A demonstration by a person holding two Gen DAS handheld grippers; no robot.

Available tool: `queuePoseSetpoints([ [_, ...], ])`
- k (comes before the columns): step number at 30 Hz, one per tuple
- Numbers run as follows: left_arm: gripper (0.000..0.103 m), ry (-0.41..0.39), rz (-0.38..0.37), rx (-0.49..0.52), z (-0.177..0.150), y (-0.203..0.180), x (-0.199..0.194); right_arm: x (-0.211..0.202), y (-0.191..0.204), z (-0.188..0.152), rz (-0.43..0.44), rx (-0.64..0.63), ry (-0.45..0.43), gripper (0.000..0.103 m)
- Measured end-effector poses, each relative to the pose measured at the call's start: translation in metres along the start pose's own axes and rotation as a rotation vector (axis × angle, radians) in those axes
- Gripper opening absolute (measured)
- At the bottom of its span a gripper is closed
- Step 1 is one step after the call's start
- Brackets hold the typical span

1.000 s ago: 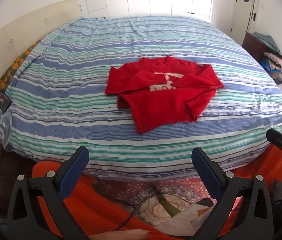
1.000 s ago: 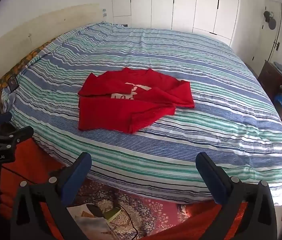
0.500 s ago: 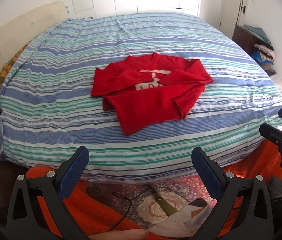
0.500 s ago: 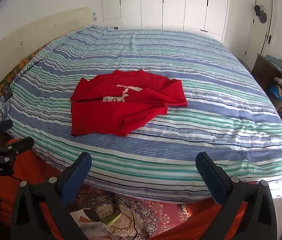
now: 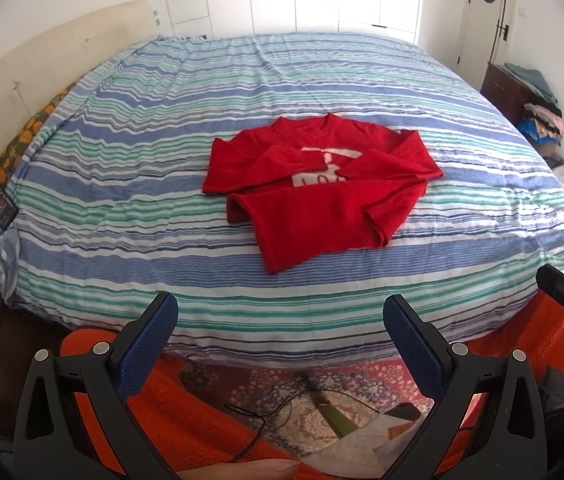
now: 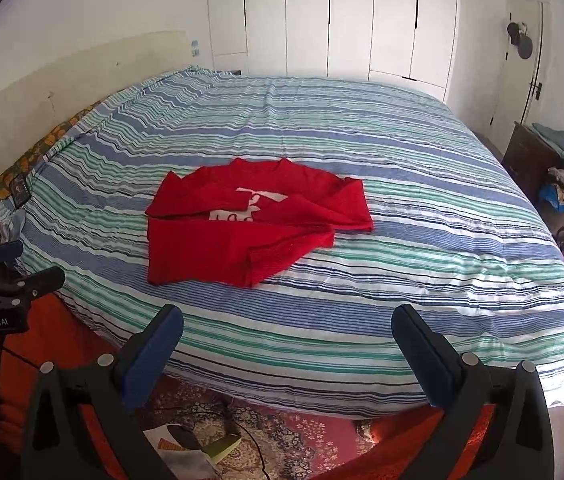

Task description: Fold small clothes

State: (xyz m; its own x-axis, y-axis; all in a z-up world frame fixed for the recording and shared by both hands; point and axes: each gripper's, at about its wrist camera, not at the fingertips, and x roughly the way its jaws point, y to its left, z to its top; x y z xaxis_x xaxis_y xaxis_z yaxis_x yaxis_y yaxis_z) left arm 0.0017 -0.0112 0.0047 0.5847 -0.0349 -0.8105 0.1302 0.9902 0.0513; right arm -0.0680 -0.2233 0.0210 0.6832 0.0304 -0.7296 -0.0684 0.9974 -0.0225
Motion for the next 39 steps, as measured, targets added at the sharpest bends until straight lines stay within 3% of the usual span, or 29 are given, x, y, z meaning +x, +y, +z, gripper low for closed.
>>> queuePoseSetpoints([
  [2, 0.102, -0.016, 0.005, 0.011, 0.005, -0.002, -0.001, 0.006, -0.003, 0.001, -0.003, 0.002, 0.029, 0.103],
  [9, 0.102, -0.019, -0.007, 0.008, 0.015, -0.003, 0.000, 0.006, -0.009, 0.020, -0.014, 0.017, -0.018, 0.103],
  [14, 0.102, -0.018, 0.000, -0.014, 0.006, -0.004, -0.003, -0.006, -0.006, 0.014, 0.001, 0.009, -0.057, 0.103],
  [16, 0.102, 0.028, 0.005, 0.003, 0.005, -0.007, 0.006, 0.001, -0.007, 0.008, 0.002, 0.010, -0.018, 0.103],
  [18, 0.102, 0.022, 0.007, 0.009, 0.008, -0.009, 0.008, 0.011, -0.009, 0.005, 0.010, 0.013, 0.031, 0.103],
  [23, 0.102, 0.012, 0.039, 0.016, 0.016, -0.011, 0.005, 0.015, -0.017, 0.014, -0.002, 0.025, -0.007, 0.103],
  [27, 0.102, -0.011, 0.041, -0.004, 0.010, -0.006, 0.008, 0.036, -0.014, 0.016, 0.039, 0.024, 0.045, 0.103],
  [32, 0.102, 0.067, 0.009, 0.007, 0.017, -0.007, 0.031, 0.042, -0.004, 0.018, 0.029, -0.035, 0.036, 0.103],
  [39, 0.102, 0.034, -0.070, 0.020, 0.025, -0.022, 0.023, 0.031, -0.037, 0.015, -0.044, 0.111, 0.010, 0.103],
])
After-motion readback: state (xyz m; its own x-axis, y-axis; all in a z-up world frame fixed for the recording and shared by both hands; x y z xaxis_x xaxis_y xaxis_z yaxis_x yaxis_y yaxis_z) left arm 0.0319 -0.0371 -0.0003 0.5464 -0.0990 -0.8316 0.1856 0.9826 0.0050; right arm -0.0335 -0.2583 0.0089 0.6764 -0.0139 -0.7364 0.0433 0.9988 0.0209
